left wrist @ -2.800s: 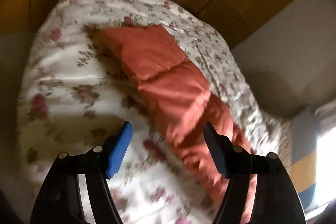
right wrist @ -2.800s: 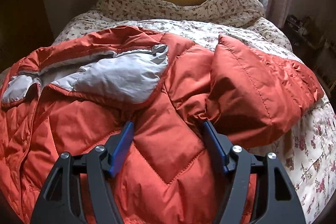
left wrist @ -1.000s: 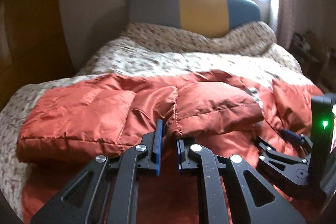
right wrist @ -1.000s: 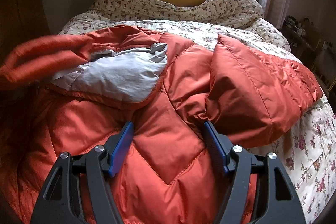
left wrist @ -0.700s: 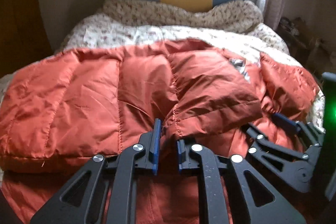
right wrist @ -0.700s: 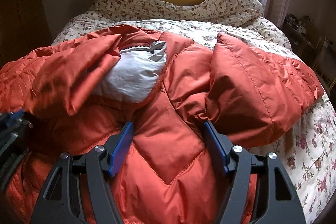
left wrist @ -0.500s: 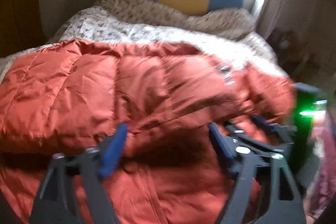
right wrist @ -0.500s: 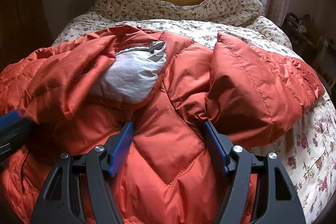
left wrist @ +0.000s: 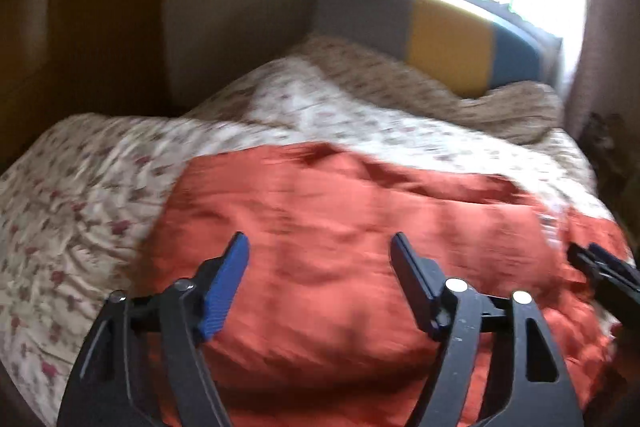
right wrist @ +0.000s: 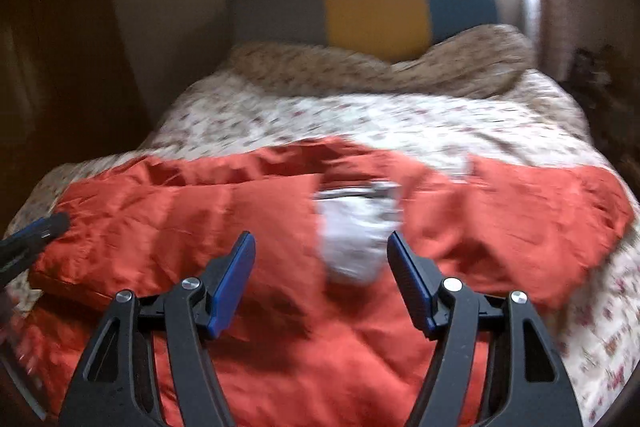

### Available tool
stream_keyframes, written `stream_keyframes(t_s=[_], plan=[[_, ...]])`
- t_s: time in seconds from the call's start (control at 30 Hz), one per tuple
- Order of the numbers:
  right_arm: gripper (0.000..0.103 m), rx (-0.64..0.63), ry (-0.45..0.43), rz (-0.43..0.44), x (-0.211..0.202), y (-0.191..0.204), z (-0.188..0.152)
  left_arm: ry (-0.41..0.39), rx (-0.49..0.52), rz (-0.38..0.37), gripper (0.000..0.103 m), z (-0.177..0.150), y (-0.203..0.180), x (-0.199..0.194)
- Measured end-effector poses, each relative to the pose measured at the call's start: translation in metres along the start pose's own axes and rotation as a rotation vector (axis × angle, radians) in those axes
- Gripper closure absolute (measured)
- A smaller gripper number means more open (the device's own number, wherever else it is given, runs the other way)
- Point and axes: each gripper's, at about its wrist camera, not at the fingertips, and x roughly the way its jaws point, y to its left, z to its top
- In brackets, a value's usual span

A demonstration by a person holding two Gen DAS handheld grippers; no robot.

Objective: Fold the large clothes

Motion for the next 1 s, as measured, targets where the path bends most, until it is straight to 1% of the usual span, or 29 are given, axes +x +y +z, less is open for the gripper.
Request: stream_keyframes(t_s=[0.07,0.1,0.17,0.23,0.3,0.37,0.43,0.47,0.53,0.6,0.63,0.7,0.77,0.8,0.83,0.87,0.9,0.93,1.0], plan=[[0.036,-0.035,0.026,0.012,0.017,0.014,0.004,0.039,-0.014,0.056,0.034,0.001,0.018,0.018],[0.037,-0.045,0.049,0.014,0.028,0.021,0.005,0.049,-0.015,0.062,0.037,-0.001,0.024,0.023],[0.037,-0.025,0.099,0.016,0.047,0.02,0.002,0.057,-0.007,0.075,0.037,-0.006,0.034,0.032],[0.036,0.019,0.133,0.028,0.063,0.019,-0.002,0.042,-0.021,0.056,0.037,-0.014,0.043,0.033],[0.036,0.026,0.134,0.043,0.072,0.015,-0.007,0.033,-0.037,0.039,0.037,-0.024,0.049,0.035],[0.036,-0.007,0.131,0.03,0.075,0.015,-0.012,0.026,-0.067,0.022,0.037,-0.03,0.055,0.04],[0.035,-0.043,0.123,0.005,0.082,0.023,-0.017,0.04,-0.081,0.01,0.037,-0.031,0.056,0.046],[0.035,-0.047,0.118,-0.002,0.079,0.019,-0.022,0.044,-0.082,0.009,0.037,-0.032,0.056,0.048],[0.035,-0.056,0.11,-0.016,0.079,0.023,-0.025,0.052,-0.077,0.015,0.037,-0.031,0.053,0.049],[0.035,-0.056,0.111,-0.017,0.076,0.011,-0.026,0.055,-0.073,0.02,0.037,-0.032,0.052,0.05],[0.035,-0.059,0.112,-0.02,0.077,0.014,-0.026,0.056,-0.071,0.023,0.037,-0.032,0.052,0.051],[0.035,-0.058,0.116,-0.019,0.067,0.007,-0.029,0.055,-0.061,0.034,0.037,-0.032,0.049,0.05],[0.034,-0.058,0.109,-0.011,0.059,0.004,-0.024,0.055,-0.056,0.042,0.037,-0.031,0.049,0.049],[0.034,-0.056,0.1,-0.003,0.052,0.003,-0.023,0.055,-0.052,0.05,0.034,-0.031,0.048,0.048],[0.034,-0.049,0.092,0.007,0.047,0.001,-0.023,0.058,-0.044,0.055,0.027,-0.03,0.048,0.046],[0.034,-0.034,0.075,0.023,0.039,-0.004,-0.022,0.062,-0.029,0.062,0.023,-0.03,0.046,0.042],[0.034,-0.023,0.064,0.027,0.033,-0.007,-0.021,0.062,-0.013,0.072,0.016,-0.03,0.044,0.037],[0.034,-0.018,0.065,0.025,0.031,-0.01,-0.022,0.053,0.002,0.078,0.013,-0.03,0.042,0.029],[0.034,-0.015,0.09,0.012,0.034,-0.014,-0.023,0.028,0.011,0.094,0.013,-0.036,0.04,0.02]])
